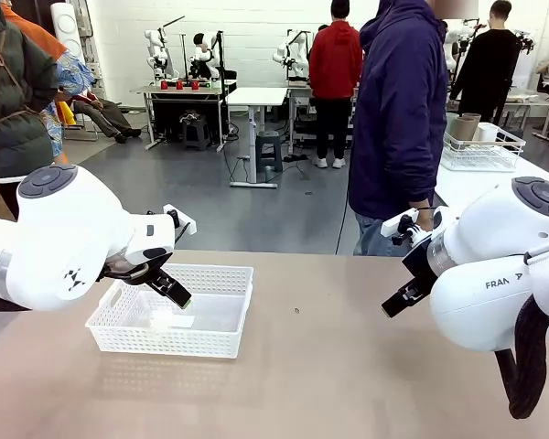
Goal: Clean and organize the cups into the basket.
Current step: Pick up the Organizing basket and move it to the center of the table, then pick up the Reusable plastic cup from the right side of the table and place it inside the Organizing basket.
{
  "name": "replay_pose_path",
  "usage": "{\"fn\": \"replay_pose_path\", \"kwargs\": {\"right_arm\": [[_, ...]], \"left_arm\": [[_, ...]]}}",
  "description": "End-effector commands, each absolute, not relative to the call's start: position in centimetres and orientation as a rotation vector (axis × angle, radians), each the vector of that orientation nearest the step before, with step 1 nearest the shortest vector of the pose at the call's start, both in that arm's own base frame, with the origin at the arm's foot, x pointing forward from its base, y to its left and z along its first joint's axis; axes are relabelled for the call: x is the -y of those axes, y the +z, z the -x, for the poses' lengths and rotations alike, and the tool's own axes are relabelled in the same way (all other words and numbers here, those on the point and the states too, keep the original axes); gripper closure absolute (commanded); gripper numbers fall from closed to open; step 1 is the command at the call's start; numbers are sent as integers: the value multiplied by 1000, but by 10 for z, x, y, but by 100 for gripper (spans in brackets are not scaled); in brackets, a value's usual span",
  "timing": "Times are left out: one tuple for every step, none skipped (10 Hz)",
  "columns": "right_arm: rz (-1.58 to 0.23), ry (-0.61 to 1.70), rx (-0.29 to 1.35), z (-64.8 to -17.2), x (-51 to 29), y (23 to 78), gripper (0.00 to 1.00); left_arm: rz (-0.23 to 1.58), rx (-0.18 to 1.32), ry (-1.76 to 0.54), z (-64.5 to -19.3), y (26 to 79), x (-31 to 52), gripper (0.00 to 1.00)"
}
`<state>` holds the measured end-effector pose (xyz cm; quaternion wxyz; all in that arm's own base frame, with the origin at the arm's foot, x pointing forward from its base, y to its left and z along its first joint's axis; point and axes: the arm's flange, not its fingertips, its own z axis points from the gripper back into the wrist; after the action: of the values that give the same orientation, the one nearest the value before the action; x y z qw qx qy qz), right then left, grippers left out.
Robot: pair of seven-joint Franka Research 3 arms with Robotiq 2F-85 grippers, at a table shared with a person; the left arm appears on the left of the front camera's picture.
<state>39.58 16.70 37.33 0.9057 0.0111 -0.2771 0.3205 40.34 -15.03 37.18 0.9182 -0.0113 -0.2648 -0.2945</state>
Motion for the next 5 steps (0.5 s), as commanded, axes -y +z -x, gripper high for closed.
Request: {"fn": "replay_pose_path", "kwargs": {"right_arm": [[-23,662,572,-396,-167,373,0],[-23,662,572,-396,-167,373,0],[-23,662,572,-396,-167,373,0],[-23,662,572,-396,-167,373,0],[13,658,581,-388,-167,382,0]], "left_arm": [[23,545,-606,-404,372,150,0],[23,545,-606,-404,372,150,0],[23,545,-606,-404,372,150,0],[23,545,-606,-404,372,150,0],[23,545,-606,-403,372,150,0]]}}
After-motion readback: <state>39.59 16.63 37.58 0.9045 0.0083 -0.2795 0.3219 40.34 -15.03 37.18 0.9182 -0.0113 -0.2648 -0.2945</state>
